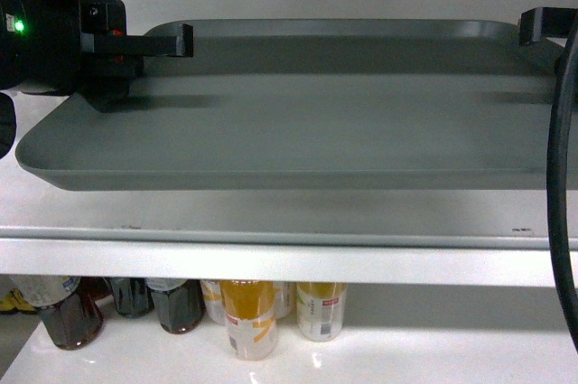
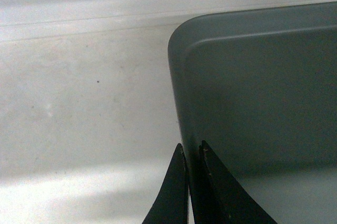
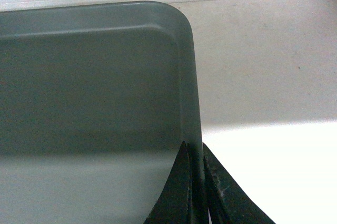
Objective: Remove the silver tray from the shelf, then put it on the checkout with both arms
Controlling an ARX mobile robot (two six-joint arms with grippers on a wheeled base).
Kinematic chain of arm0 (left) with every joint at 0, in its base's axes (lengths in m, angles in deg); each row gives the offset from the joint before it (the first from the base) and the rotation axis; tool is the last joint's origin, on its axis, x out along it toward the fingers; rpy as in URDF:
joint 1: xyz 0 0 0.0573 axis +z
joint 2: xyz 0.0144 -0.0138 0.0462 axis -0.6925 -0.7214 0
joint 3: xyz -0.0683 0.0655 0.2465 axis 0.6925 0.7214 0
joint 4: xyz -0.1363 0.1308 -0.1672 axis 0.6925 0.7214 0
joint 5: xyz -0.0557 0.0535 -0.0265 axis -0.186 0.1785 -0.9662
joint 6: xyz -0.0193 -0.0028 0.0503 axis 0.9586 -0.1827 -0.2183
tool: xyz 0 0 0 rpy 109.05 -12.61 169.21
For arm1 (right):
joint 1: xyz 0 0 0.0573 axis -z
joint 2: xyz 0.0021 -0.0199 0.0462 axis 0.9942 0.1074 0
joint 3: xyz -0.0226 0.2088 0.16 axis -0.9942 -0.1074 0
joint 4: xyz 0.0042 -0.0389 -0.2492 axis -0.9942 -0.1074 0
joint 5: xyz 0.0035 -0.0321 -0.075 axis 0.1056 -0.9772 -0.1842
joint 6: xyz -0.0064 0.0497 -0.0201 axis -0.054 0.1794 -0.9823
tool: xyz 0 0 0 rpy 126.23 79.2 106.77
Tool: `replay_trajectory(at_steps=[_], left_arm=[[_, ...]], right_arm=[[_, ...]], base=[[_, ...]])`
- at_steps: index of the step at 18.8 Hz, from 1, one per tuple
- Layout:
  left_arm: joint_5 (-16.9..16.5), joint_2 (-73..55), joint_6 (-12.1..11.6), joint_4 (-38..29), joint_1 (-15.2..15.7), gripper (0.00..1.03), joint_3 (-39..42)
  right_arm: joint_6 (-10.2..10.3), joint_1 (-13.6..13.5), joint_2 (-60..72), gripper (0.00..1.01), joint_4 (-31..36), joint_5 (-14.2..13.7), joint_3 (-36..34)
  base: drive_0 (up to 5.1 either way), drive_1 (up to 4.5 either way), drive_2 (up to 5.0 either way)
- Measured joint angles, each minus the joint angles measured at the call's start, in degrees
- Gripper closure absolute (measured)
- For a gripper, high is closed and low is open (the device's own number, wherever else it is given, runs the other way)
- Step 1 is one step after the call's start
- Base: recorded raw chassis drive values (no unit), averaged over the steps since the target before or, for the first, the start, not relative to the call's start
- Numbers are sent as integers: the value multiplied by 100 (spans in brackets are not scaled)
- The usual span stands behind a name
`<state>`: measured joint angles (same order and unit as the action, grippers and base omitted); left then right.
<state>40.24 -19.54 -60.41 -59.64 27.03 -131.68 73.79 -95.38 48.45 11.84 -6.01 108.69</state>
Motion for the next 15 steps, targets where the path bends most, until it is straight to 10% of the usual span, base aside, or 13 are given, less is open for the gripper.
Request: replay_trajectory(at_steps=[15], left_arm=[[26, 0, 13, 15, -33, 100, -2]], right_arm=[[-22, -2, -50, 98, -15, 4, 31]], base=[[0, 0, 0]])
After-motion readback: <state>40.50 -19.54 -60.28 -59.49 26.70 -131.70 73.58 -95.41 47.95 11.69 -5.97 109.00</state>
